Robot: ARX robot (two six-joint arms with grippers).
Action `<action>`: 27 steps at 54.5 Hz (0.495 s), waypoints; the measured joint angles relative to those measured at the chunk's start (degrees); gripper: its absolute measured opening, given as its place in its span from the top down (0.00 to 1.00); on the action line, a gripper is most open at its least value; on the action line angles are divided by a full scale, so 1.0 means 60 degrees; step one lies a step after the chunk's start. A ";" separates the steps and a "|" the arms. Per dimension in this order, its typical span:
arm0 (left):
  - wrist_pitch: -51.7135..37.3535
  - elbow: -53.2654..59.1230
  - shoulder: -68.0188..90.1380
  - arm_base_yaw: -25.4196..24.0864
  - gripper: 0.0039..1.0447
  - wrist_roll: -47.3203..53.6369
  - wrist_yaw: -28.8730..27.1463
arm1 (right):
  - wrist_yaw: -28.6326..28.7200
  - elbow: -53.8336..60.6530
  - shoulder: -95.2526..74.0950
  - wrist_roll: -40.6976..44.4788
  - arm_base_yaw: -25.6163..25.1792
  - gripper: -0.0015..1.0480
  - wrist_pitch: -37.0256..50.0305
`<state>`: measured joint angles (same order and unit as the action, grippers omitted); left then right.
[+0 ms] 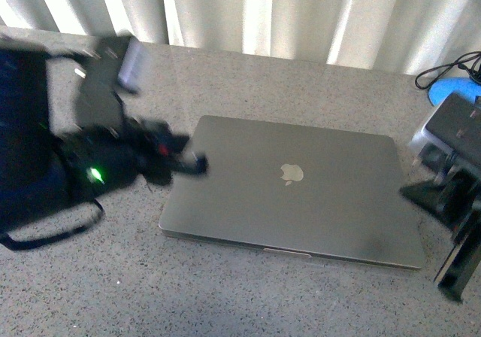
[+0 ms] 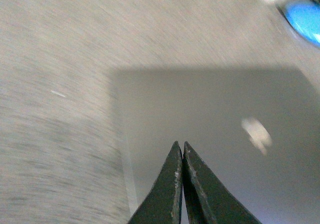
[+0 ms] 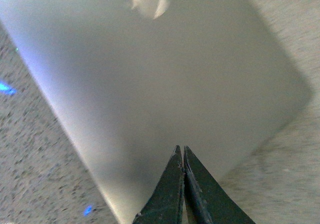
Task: Close laptop
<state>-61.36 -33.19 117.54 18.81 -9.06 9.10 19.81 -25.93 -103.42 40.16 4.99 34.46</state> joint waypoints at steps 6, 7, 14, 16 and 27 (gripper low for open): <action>-0.0058 0.0412 -0.1410 -0.0805 0.97 -0.0951 -0.2714 | -0.0987 0.0237 0.1534 -0.0568 -0.0299 0.99 0.1169; -0.0058 0.0463 -0.1632 -0.0925 0.95 -0.1082 -0.3140 | -0.1071 0.0259 0.1679 -0.0652 -0.0335 0.99 0.1253; -0.0069 0.0506 -0.2062 -0.1188 0.77 -0.1472 -0.3778 | -0.1945 0.0605 0.3326 -0.1563 -0.0688 0.88 0.1905; -0.0062 0.0528 -0.2055 -0.1166 0.72 -0.1508 -0.3745 | -0.1974 0.0623 0.3599 -0.1723 -0.0718 0.83 0.1953; -0.2259 0.1355 -0.1749 -0.1198 0.79 -0.0288 -0.3257 | -0.3122 0.1523 0.3366 -0.4054 -0.0783 0.80 0.4517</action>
<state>-74.91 -25.06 107.04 11.62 -10.79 -10.44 1.08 -16.80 -83.22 15.84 0.30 61.56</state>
